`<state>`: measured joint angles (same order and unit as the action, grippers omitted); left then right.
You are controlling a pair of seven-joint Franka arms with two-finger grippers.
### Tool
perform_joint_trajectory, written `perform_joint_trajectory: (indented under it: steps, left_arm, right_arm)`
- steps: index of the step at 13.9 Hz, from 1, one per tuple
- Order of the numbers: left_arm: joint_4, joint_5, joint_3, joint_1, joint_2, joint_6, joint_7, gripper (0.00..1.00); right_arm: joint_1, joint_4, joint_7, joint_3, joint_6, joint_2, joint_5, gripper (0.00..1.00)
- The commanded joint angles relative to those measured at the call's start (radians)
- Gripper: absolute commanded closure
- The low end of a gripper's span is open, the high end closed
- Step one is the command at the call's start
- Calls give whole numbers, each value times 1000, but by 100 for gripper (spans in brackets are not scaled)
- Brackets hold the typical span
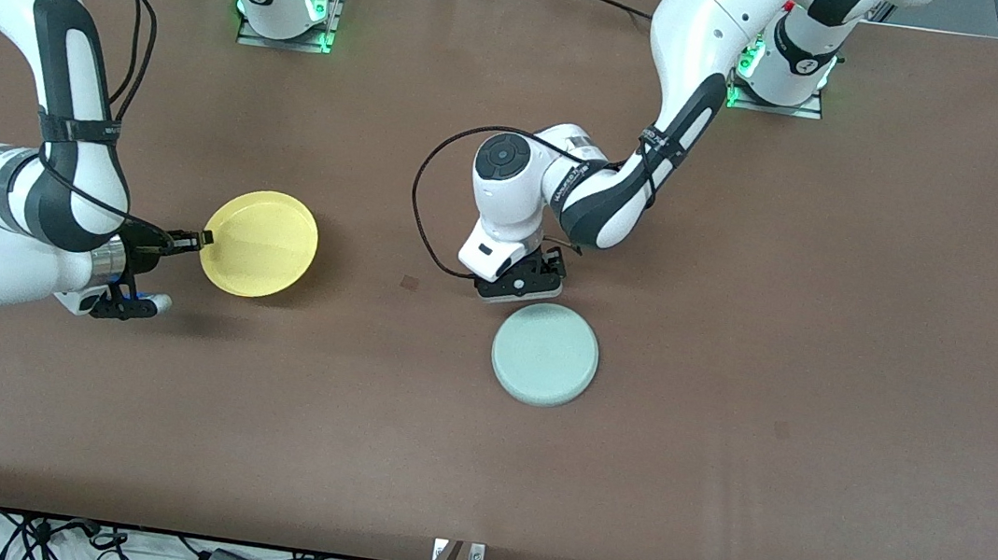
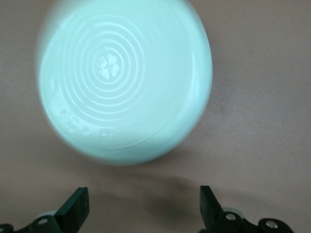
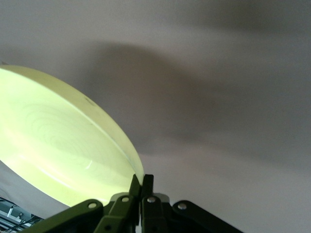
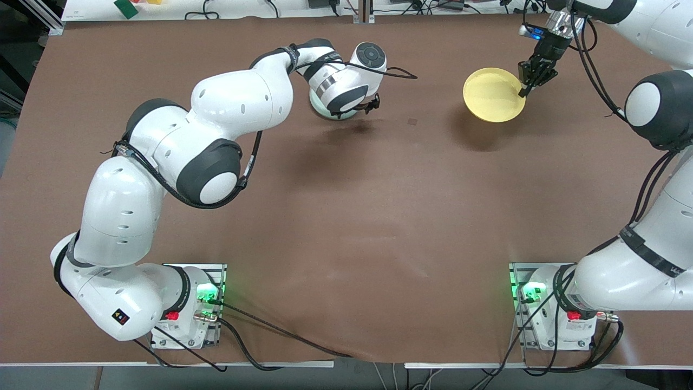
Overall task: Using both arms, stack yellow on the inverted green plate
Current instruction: 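Open the left gripper and raise it off the inverted green plate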
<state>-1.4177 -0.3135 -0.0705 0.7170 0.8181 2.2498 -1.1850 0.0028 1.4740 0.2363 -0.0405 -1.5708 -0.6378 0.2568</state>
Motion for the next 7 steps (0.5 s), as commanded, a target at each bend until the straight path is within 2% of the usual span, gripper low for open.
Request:
perform_joint_trajectory:
  steps: [1, 4, 7]
  left_arm:
    - [6, 17, -6, -10, -10, 36, 12, 0]
    - [5, 4, 0, -14, -48, 22, 13, 0]
    - [5, 7, 3, -37, -121, -134, 117, 0]
  right_arm:
    - [-1, -12, -8, 1, 3, -5, 21, 100]
    - [5, -12, -9, 1, 5, -3, 21, 100]
    - [8, -12, -11, 1, 5, 3, 39, 100]
